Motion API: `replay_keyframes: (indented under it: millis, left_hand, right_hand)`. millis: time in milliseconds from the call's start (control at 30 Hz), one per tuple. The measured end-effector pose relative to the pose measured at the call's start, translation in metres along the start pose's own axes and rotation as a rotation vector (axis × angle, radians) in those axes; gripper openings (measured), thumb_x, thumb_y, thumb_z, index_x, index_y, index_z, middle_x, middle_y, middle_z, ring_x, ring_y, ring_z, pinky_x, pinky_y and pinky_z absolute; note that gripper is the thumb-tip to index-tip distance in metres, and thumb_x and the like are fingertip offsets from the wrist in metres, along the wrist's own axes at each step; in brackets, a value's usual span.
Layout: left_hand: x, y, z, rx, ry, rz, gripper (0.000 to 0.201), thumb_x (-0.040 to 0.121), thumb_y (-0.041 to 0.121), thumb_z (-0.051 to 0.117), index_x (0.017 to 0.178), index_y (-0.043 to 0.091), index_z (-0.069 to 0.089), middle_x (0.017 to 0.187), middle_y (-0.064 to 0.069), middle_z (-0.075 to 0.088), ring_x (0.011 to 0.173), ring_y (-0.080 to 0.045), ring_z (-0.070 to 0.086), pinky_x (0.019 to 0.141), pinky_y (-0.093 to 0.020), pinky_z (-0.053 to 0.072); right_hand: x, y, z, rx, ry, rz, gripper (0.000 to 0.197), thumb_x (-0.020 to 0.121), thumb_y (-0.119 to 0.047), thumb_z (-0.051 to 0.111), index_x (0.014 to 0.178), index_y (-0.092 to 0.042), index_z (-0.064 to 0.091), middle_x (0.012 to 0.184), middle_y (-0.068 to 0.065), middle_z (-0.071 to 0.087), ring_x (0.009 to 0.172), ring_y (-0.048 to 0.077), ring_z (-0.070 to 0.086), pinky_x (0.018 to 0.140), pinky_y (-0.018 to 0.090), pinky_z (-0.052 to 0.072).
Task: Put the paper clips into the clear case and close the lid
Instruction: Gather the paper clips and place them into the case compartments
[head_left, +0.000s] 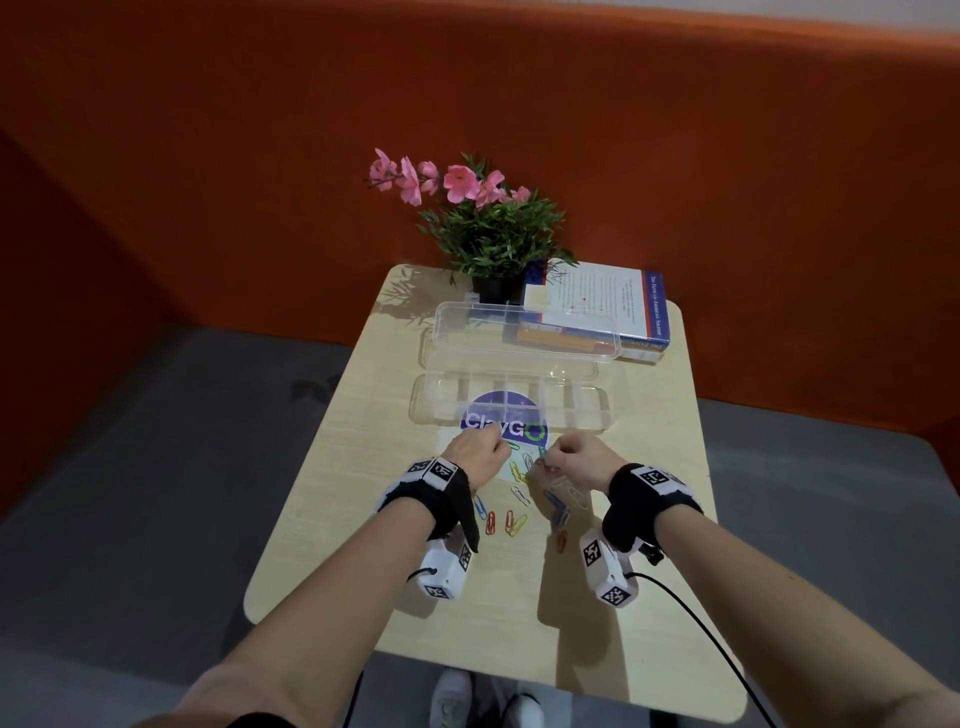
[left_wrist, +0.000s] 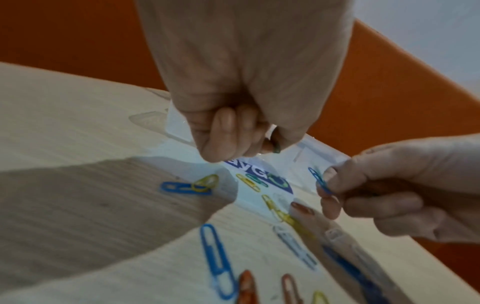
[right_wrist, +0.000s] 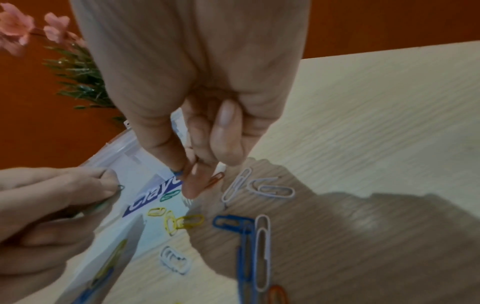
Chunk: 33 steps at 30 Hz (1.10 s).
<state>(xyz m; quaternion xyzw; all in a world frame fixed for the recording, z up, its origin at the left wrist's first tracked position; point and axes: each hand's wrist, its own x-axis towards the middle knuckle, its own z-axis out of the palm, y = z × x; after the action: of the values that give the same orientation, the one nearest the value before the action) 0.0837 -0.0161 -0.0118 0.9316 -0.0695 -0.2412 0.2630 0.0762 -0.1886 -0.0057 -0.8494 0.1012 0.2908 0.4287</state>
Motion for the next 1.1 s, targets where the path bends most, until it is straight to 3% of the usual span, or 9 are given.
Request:
replay_keyframes:
  millis: [133,233,367,500,567,633,767,933,1100]
  left_hand:
    - [0.007,0.005,0.005,-0.204,-0.01,-0.083,0.032,0.097,0.017,0.038,0.066,0.018,0.031,0.064,0.0,0.035,0.072,-0.024,0.037,0.068,-0.031,0.029]
    - [0.009,0.01,0.011,-0.346,-0.026,-0.136,0.033,0.097,0.017,0.036,0.065,0.018,0.03,0.064,-0.001,0.033,0.069,-0.023,0.032,0.068,-0.031,0.027]
    - [0.006,0.012,0.006,-0.228,-0.034,-0.135,0.031,0.097,0.018,0.037,0.067,0.014,0.036,0.067,-0.004,0.041,0.076,-0.026,0.04,0.069,-0.032,0.031]
    - [0.003,0.001,-0.001,-0.223,-0.007,-0.185,0.033,0.1,0.021,0.033,0.071,0.007,0.042,0.085,-0.015,0.049,0.083,-0.029,0.045,0.072,-0.033,0.033]
    - [0.001,-0.011,-0.001,-0.286,0.023,-0.211,0.033,0.1,0.023,0.032,0.072,0.01,0.041,0.091,-0.019,0.052,0.085,-0.032,0.049,0.075,-0.033,0.035]
    - [0.0,-0.021,0.002,-0.375,0.058,-0.232,0.035,0.101,0.025,0.032,0.068,0.016,0.041,0.092,-0.023,0.053,0.085,-0.035,0.05,0.073,-0.033,0.034]
    - [-0.007,-0.033,0.006,-0.611,0.065,-0.292,0.037,0.099,0.025,0.035,0.062,0.019,0.035,0.065,-0.006,0.035,0.054,-0.025,0.028,0.057,-0.031,0.025]
    - [-0.015,-0.039,0.002,-0.815,0.016,-0.328,0.034,0.101,0.015,0.03,0.07,0.012,0.044,0.058,-0.004,0.028,0.047,-0.015,0.02,0.044,-0.022,0.018]
    - [-0.017,-0.036,0.0,-0.939,0.024,-0.357,0.034,0.101,0.008,0.027,0.072,0.009,0.045,0.058,-0.008,0.037,0.045,-0.017,0.034,0.042,-0.02,0.028]
  right_hand:
    - [0.001,0.007,-0.002,0.066,0.025,0.01,0.011,0.082,-0.011,0.063,0.072,-0.012,0.058,0.084,0.011,0.073,0.05,0.002,0.061,0.036,0.008,0.037]
    - [0.002,0.01,-0.001,0.036,0.016,0.003,0.017,0.084,-0.018,0.062,0.068,-0.014,0.058,0.083,0.01,0.071,0.061,0.013,0.062,0.042,0.012,0.041]
    - [0.003,0.009,-0.002,-0.113,0.068,0.003,0.026,0.09,-0.024,0.05,0.067,-0.012,0.054,0.084,0.012,0.067,0.078,0.027,0.059,0.066,0.03,0.044]
    - [-0.001,0.005,-0.004,-0.356,0.124,0.01,0.028,0.089,-0.029,0.049,0.066,-0.014,0.049,0.074,0.006,0.056,0.069,0.023,0.052,0.053,0.027,0.035]
    - [-0.002,-0.001,-0.003,-0.476,0.188,-0.033,0.021,0.088,-0.033,0.052,0.08,-0.014,0.053,0.078,0.005,0.058,0.072,0.024,0.055,0.058,0.029,0.041]
    - [0.003,-0.009,0.003,-0.578,0.206,-0.146,0.023,0.089,-0.03,0.054,0.105,-0.015,0.058,0.099,0.011,0.066,0.091,0.03,0.061,0.073,0.034,0.049]
    - [0.02,-0.027,0.023,-0.769,0.129,-0.333,0.036,0.095,-0.03,0.047,0.131,-0.029,0.054,0.124,0.009,0.066,0.11,0.03,0.062,0.086,0.037,0.051]
    - [0.032,-0.037,0.031,-0.977,0.083,-0.318,0.033,0.095,-0.015,0.044,0.123,-0.023,0.059,0.119,0.009,0.066,0.108,0.03,0.062,0.082,0.036,0.05]
    - [0.031,-0.037,0.032,-1.029,0.096,-0.306,0.029,0.095,-0.01,0.041,0.116,-0.013,0.062,0.116,0.011,0.066,0.105,0.032,0.062,0.079,0.036,0.048]
